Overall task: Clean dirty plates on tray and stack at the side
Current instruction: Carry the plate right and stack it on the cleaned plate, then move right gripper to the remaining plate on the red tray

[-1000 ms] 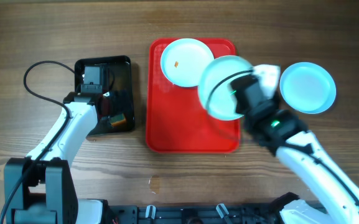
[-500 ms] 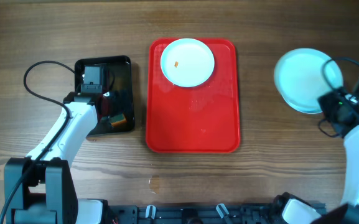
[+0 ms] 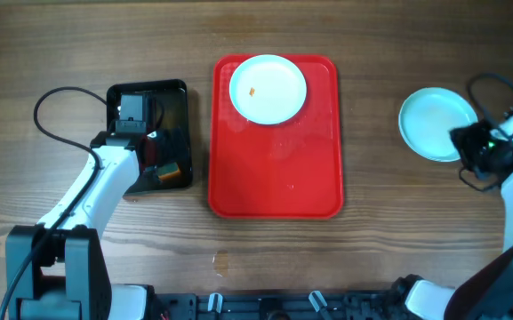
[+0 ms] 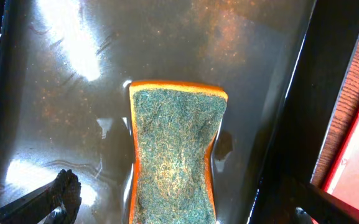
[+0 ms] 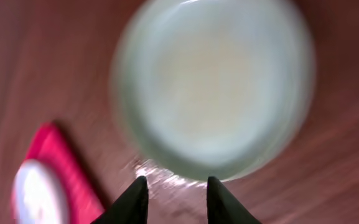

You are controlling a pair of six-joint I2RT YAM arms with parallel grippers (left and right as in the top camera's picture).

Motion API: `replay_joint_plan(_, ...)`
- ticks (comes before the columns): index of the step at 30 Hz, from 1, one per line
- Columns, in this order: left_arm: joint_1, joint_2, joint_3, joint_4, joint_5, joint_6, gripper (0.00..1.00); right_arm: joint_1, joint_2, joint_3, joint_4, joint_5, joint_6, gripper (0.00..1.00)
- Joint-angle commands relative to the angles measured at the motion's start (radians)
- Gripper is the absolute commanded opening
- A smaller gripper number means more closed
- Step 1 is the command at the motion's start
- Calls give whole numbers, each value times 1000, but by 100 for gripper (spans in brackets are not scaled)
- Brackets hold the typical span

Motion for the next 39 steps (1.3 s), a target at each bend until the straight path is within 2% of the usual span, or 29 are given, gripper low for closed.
replay_joint_plan(1, 3, 0, -1, 0, 4, 12, 100, 153, -148, 12, -31, -148, -142, 33)
replay_joint_plan(4, 3, 0, -1, 0, 4, 12, 100, 352, -216, 12, -42, -124, -152, 37)
replay_joint_plan(7, 3, 0, -1, 0, 4, 12, 100, 591, -225, 12, -42, -13, -148, 38)
replay_joint_plan(9, 3, 0, -1, 0, 4, 12, 100, 761, -197, 15, -17, 116, -143, 40)
replay_joint_plan(11, 4, 0, -1, 0, 4, 12, 100, 870, -150, 32, 16, 251, -145, 42)
replay_joint_plan(13, 3, 0, -1, 0, 4, 12, 100, 933, -76, 62, 71, 344, -174, 48)
replay_joint_plan(26, 3, 0, -1, 0, 4, 12, 100, 912, 384, 78, 547, 375, -177, 52)
replay_joint_plan(28, 3, 0, -1, 0, 4, 12, 100, 912, 432, 78, 581, 413, -132, 52)
replay_joint_plan(30, 3, 0, -1, 0, 4, 12, 100, 912, 487, 78, 608, 459, -66, 59)
replay_joint_plan(34, 3, 0, -1, 0, 4, 12, 100, 912, 555, 78, 646, 454, -39, 60)
replay_joint_plan(36, 3, 0, -1, 0, 4, 12, 100, 912, 578, 78, 636, 453, -10, 54)
replay_joint_plan(37, 3, 0, -1, 0, 4, 12, 100, 912, 578, 78, 621, 453, -4, 46)
replay_joint_plan(39, 3, 0, -1, 0, 4, 12, 100, 912, 567, 78, 574, 454, -6, 23)
